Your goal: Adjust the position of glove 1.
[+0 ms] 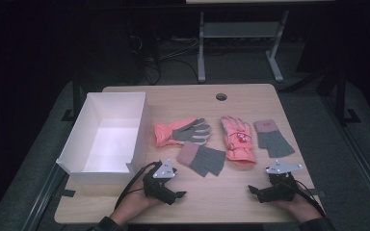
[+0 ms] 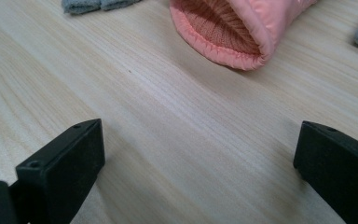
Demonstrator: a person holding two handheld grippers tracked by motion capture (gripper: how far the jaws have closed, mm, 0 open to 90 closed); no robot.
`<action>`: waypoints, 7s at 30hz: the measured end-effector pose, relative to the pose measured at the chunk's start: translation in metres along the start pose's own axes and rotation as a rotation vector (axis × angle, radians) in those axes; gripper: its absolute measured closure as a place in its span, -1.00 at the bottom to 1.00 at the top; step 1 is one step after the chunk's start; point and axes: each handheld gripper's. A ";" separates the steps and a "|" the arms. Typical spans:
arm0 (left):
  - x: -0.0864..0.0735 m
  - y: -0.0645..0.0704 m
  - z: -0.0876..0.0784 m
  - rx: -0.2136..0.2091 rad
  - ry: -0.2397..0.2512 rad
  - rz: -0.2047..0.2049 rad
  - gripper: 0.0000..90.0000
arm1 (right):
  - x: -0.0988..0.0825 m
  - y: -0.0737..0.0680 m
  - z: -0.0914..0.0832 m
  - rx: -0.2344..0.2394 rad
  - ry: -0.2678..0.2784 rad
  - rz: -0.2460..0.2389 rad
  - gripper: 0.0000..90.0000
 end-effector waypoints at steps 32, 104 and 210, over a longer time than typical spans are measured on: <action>0.044 -0.009 -0.013 -0.005 -0.012 -0.040 0.99 | 0.000 0.000 0.000 0.003 0.000 -0.001 -0.97; 0.065 -0.042 0.000 0.111 -0.112 -0.180 0.99 | 0.000 0.001 0.000 0.007 0.001 -0.004 -0.97; 0.033 -0.037 0.023 0.090 -0.004 -0.112 -0.71 | 0.065 0.131 0.001 -0.178 0.014 0.346 0.92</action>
Point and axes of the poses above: each handheld gripper's, and its own axes: z roughly forward along the jaws, x roughly out of its top, y roughly to its right, and after that the axes turned 11 degrees about -y, right-handed
